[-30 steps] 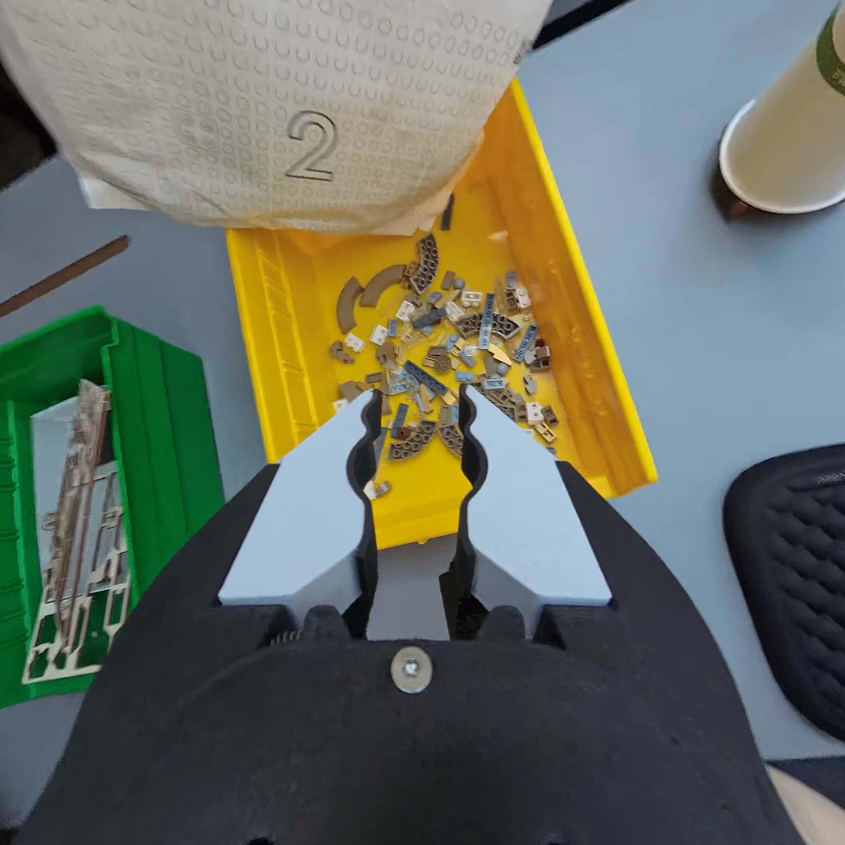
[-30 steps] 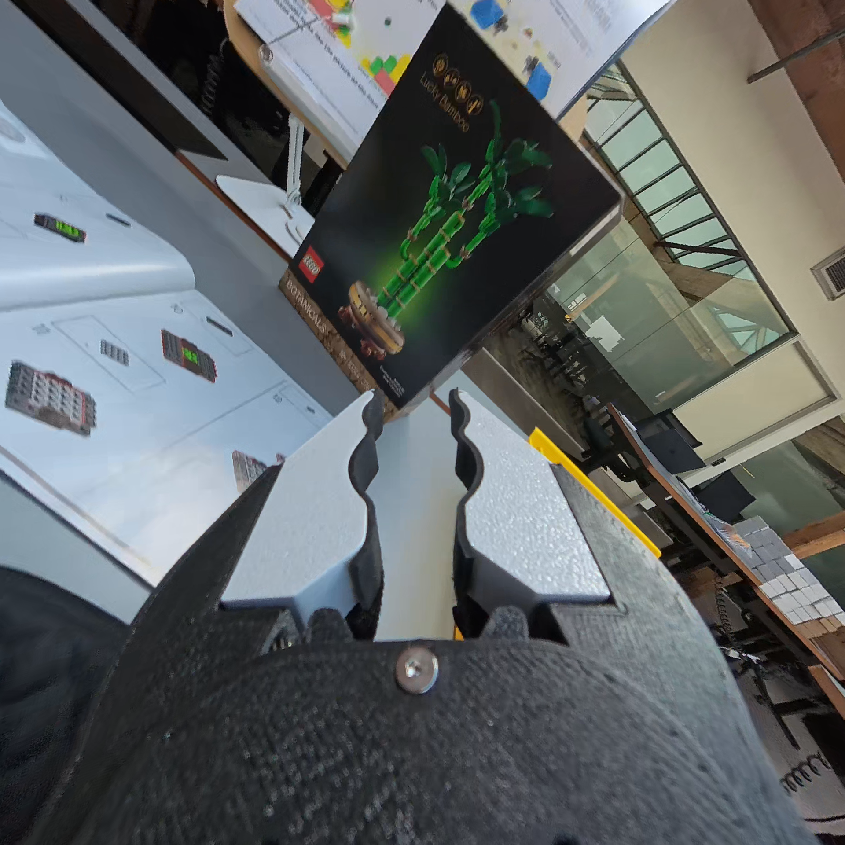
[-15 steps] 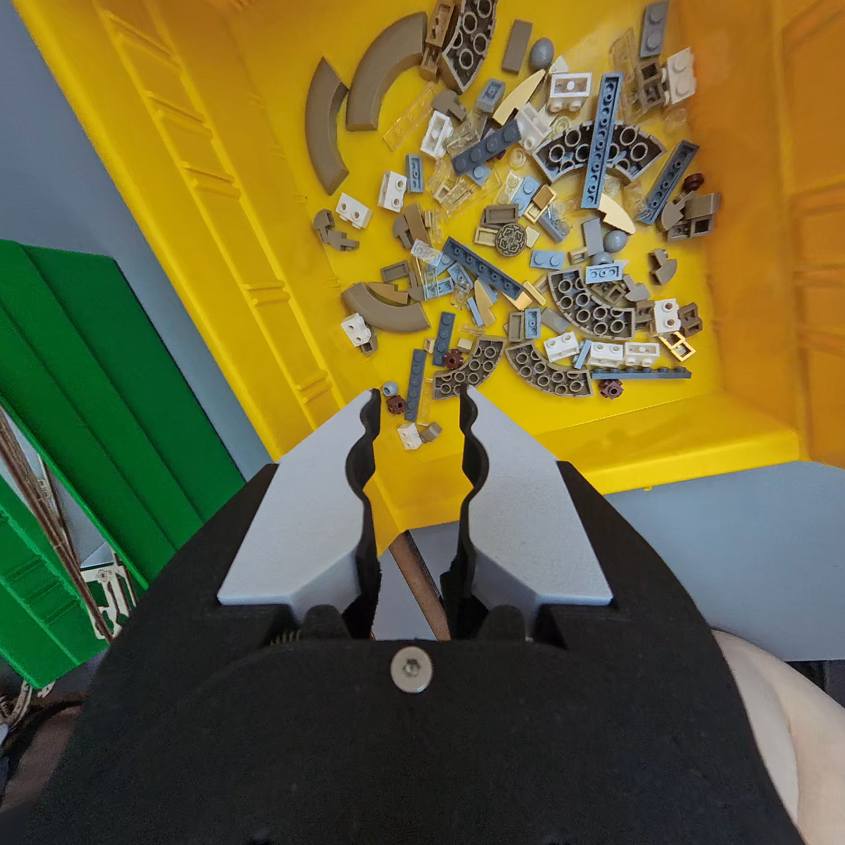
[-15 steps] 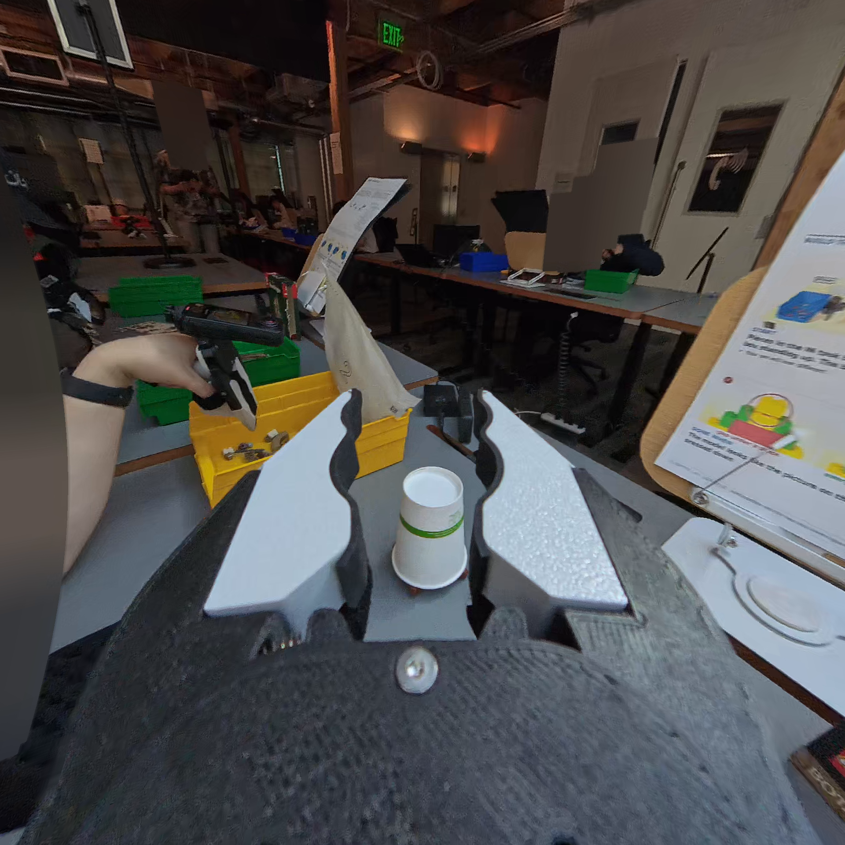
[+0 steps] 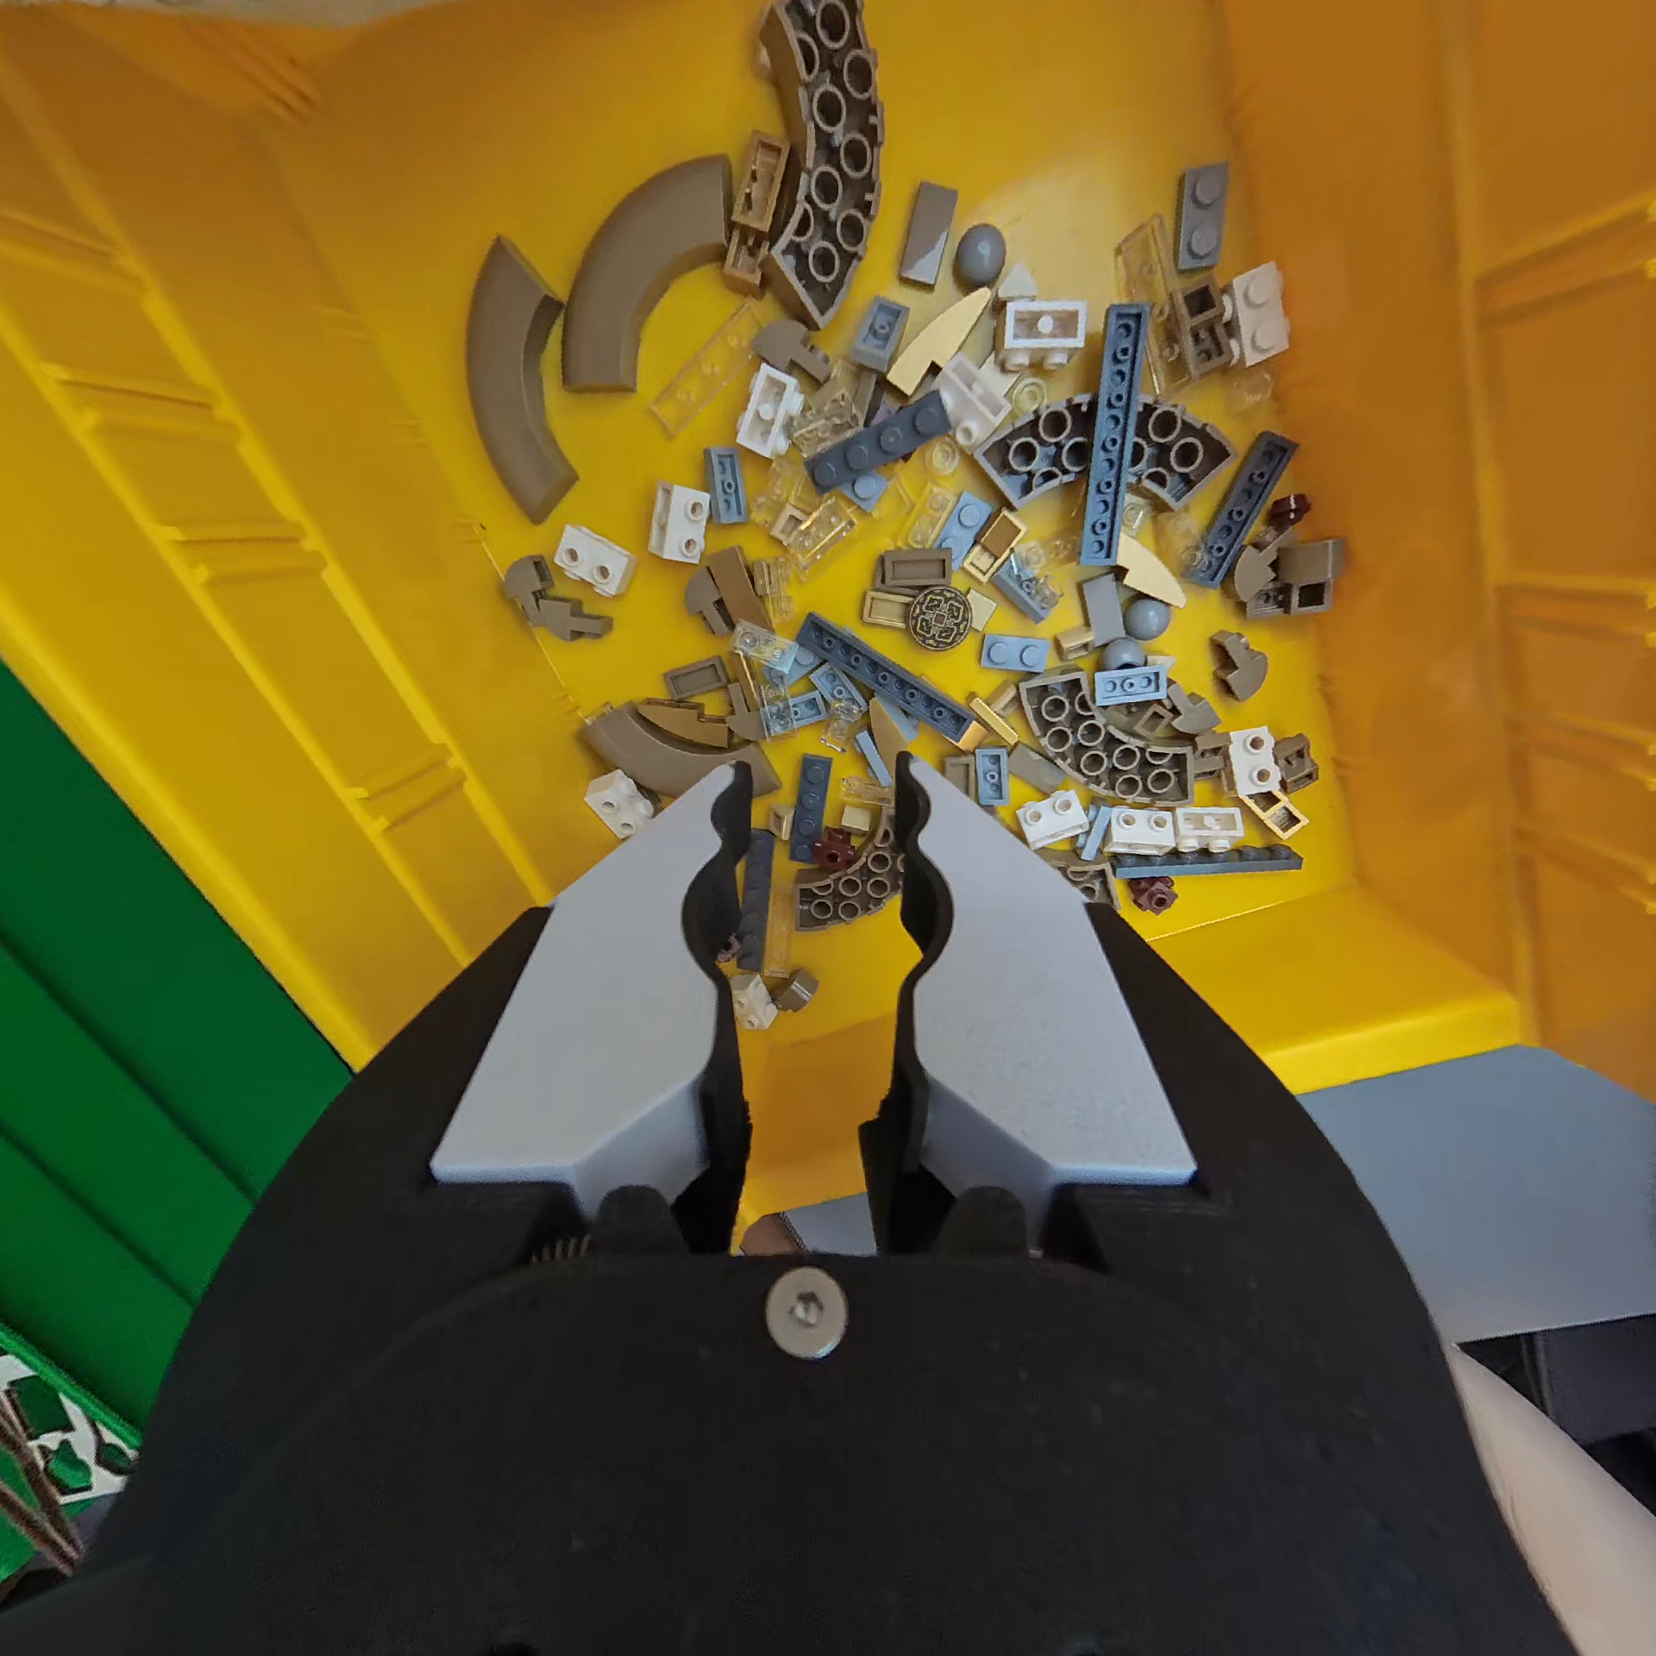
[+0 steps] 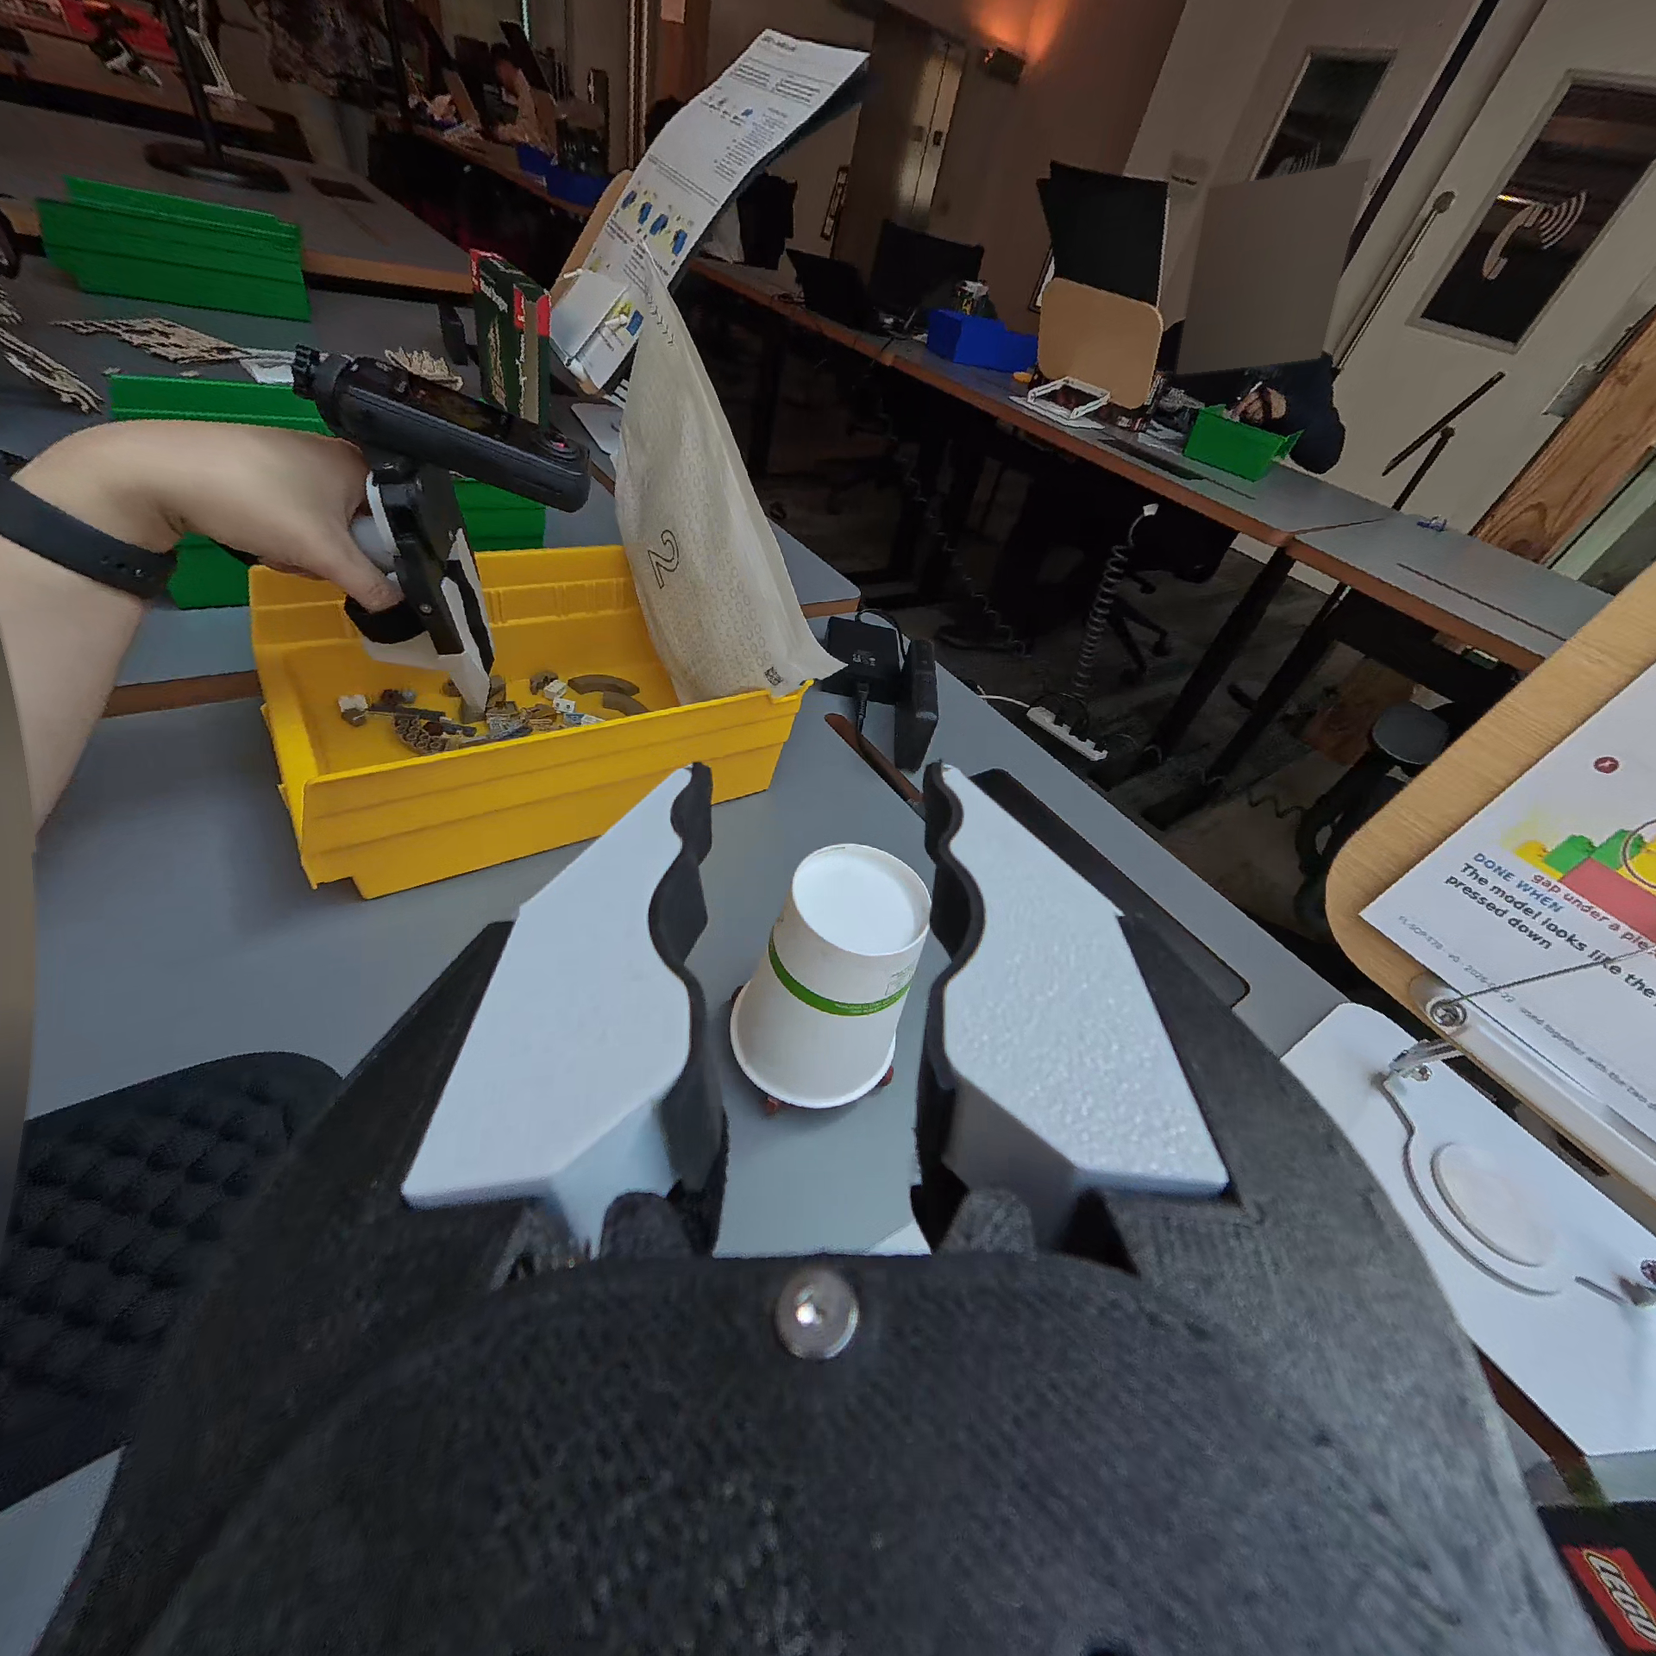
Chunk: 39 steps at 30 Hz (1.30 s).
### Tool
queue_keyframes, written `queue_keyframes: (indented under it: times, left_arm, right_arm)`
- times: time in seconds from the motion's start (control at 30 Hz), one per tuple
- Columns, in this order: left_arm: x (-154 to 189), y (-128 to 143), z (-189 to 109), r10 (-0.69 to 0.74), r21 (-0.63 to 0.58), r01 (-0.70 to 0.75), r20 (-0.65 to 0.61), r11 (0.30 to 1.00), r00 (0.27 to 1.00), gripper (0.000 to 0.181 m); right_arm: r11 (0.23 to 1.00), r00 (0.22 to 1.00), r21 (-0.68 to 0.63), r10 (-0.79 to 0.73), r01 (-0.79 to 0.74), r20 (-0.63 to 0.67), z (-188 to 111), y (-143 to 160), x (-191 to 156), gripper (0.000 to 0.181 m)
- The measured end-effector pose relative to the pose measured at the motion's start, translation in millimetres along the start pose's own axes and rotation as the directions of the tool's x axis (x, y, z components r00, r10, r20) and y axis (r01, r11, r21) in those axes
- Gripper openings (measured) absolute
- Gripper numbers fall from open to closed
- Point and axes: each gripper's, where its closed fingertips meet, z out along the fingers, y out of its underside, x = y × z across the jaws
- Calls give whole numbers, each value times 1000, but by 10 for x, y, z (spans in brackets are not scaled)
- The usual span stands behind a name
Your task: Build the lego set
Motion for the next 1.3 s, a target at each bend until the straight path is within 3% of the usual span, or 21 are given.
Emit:
queue_keyframes:
  times: [0.27, 0.47, 0.63, 0.77, 0.87, 0.97, 1.13, 1.23, 1.3]
  left_arm:
    - [-53, -75, 124, -41, 8, 41, -22, 999, 999, 20]
    - [286, -242, 109, 46, 71, -34, -171, 997, 984, 17]
    - [208, -199, 190, 16, 21, -13, -137, 1000, 991, 19]
    - [345, -239, 157, 39, 46, -31, -204, 998, 978, 19]
    - [362, -244, 160, 72, 32, -68, -164, 997, 984, 19]
    - [358, -241, 115, 68, 25, -65, -134, 998, 989, 19]
    - [352, -369, -245, 9, 123, -3, -43, 992, 999, 18]
    - [392, -548, -635, -47, 293, 28, 55, 956, 997, 21]
    - [526, -683, -922, -127, 494, 87, 48, 865, 991, 21]
  right_arm:
    - [1000, 1000, -10, 1, -1, 5, -19, 72, 71, 47]
    - [998, 999, -49, -50, 49, -8, 37, 154, 75, 48]
    - [996, 998, -60, -63, 62, -11, 54, 182, 87, 48]
    - [995, 997, -64, -76, 74, -23, 46, 183, 124, 48]
    - [992, 992, -72, -111, 107, -62, -38, 132, 206, 48]
    - [984, 961, -84, -174, 160, -213, -369, -61, 505, 48]
    - [989, 850, -54, -146, 138, -507, -1538, -418, 1171, 48]
    - [997, 803, -12, -64, 71, -592, -2232, -371, 1455, 45]
    - [1000, 805, 18, 11, 0, -594, -2522, -251, 1598, 44]
